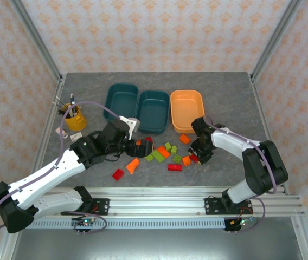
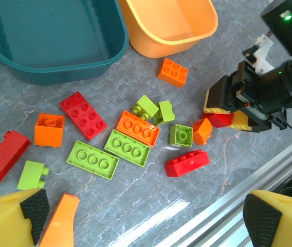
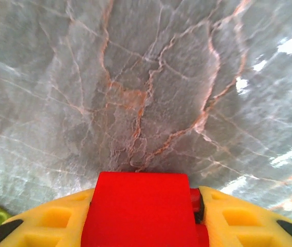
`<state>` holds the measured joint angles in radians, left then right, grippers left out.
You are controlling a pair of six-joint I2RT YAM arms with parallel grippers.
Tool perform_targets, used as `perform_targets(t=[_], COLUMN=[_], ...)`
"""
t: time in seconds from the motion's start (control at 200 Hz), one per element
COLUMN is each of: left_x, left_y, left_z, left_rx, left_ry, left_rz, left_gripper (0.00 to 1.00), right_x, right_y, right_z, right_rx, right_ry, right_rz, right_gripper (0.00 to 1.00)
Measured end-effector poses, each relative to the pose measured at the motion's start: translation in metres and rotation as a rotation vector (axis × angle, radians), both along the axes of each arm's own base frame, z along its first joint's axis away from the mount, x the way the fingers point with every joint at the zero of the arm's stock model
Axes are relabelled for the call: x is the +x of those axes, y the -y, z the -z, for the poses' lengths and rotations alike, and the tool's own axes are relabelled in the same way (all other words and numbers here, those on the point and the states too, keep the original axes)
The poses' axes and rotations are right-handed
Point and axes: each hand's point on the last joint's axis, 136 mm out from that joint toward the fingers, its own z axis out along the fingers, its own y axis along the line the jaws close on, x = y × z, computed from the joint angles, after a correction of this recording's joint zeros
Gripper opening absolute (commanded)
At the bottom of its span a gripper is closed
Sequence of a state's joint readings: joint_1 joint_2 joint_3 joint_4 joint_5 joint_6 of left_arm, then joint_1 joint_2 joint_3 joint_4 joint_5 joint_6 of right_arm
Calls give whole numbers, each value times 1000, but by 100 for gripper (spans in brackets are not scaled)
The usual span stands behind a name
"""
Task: Sort the legos into containers by color
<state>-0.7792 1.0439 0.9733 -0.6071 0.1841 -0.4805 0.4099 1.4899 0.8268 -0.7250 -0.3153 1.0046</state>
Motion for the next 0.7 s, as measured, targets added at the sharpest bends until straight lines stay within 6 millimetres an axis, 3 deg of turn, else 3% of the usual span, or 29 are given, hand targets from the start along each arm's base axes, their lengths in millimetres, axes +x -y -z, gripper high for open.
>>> perform_targets(t=[0.125,0.27,0.37,0.48,0.696], left_x=[3,21,43,69,110], left_y=[1,3,-4,-10,-8], left_z=[-4,-28,-45,-57,-60], left_rx=[-5,-50,-86,-113,-124], left_ry=[-6,11,20,20,-10], left_rz=[-22,-71,-143,-202,-263], left_gripper=[100,100,100,100,100], right_x=[20,73,108,143,198], right_y=[4,-6,-15,-23,-29], right_z=[-42,-113,-136,-129,-71], right_rx=[-37,-51,-73,-99,-134], right_ry=[103,296,353,342,225], right_rz=[-38,-102,-144,-176,-193], right_gripper=[40,40,40,40,41])
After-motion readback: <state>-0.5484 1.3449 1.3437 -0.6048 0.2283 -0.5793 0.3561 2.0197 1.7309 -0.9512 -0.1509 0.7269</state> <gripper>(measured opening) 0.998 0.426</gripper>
